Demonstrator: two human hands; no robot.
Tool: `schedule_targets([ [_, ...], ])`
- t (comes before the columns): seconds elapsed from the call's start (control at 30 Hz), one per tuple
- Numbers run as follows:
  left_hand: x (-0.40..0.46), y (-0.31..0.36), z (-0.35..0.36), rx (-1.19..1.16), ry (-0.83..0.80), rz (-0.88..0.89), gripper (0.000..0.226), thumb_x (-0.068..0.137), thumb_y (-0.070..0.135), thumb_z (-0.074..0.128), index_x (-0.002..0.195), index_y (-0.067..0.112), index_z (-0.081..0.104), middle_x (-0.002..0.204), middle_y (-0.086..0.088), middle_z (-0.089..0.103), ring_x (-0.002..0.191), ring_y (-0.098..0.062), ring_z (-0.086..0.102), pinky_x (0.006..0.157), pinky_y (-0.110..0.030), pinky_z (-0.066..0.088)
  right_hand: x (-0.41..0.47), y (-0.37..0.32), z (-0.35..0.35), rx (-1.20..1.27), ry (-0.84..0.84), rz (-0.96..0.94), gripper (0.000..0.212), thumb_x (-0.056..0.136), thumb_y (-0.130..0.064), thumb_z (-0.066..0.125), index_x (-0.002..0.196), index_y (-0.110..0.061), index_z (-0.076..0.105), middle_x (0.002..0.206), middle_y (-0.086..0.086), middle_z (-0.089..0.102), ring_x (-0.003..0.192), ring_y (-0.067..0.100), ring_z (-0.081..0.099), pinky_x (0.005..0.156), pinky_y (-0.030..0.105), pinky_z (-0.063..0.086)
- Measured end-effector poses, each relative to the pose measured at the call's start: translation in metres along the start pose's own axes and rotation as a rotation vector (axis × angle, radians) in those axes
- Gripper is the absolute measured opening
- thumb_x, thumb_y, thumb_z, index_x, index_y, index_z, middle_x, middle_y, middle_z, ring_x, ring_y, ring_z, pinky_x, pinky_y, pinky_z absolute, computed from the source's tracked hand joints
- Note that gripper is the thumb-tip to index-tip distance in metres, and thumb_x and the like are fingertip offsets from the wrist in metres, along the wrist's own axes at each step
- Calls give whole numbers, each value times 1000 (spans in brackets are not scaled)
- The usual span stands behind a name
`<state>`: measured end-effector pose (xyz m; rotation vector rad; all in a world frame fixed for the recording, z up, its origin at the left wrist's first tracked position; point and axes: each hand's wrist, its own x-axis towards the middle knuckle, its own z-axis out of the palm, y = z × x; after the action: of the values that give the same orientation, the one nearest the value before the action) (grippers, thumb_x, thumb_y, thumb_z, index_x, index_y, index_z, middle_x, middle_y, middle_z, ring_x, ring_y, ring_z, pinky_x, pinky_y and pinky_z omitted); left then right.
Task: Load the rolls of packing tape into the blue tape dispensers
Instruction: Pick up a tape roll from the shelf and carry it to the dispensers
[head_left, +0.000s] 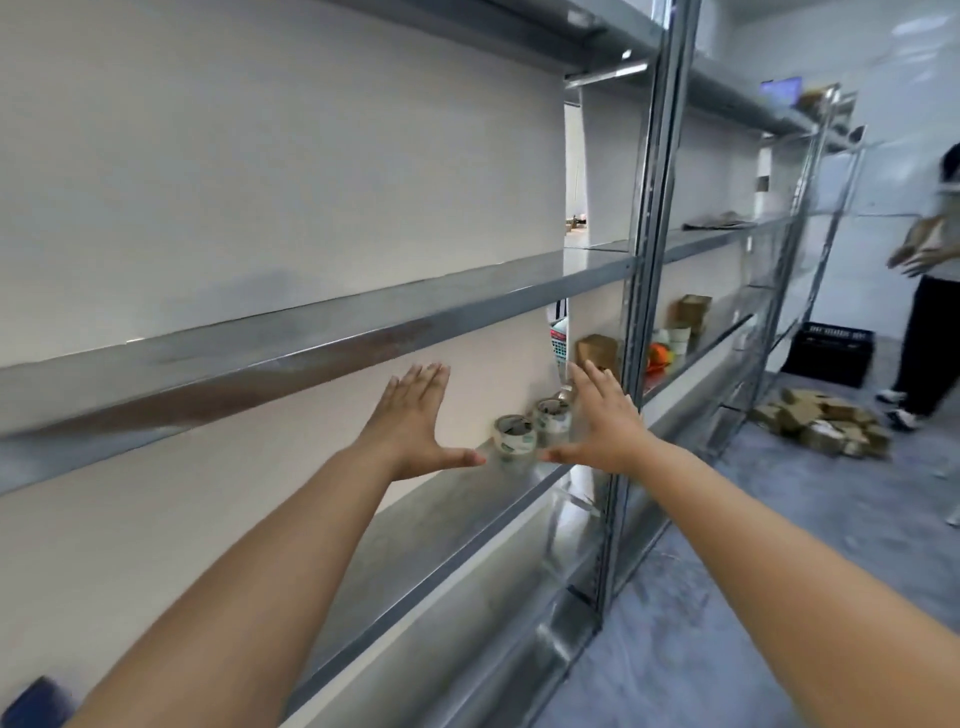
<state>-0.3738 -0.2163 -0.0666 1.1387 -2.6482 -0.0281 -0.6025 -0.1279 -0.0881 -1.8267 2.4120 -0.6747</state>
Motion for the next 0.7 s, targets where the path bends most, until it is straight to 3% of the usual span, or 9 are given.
schedule_targets([
  [0.37, 115, 35, 93, -83, -117, -293, 118, 68, 69, 61, 148, 18, -7, 160, -3, -9, 147, -22, -10, 118, -46, -8, 120, 121, 14, 8, -143, -125, 120, 63, -58, 74, 148, -23, -4, 159, 1, -7, 146, 23, -10, 118, 48, 3],
  [0.7, 197, 26, 148, -116, -203, -398, 115, 69, 68, 60, 148, 20, -9, 159, -1, -11, 146, -19, -14, 118, -43, -10, 210, 160, 72, 21, -289, -211, 113, 66, -54, 73, 148, -24, 2, 159, 4, -3, 146, 25, -7, 118, 40, 3],
])
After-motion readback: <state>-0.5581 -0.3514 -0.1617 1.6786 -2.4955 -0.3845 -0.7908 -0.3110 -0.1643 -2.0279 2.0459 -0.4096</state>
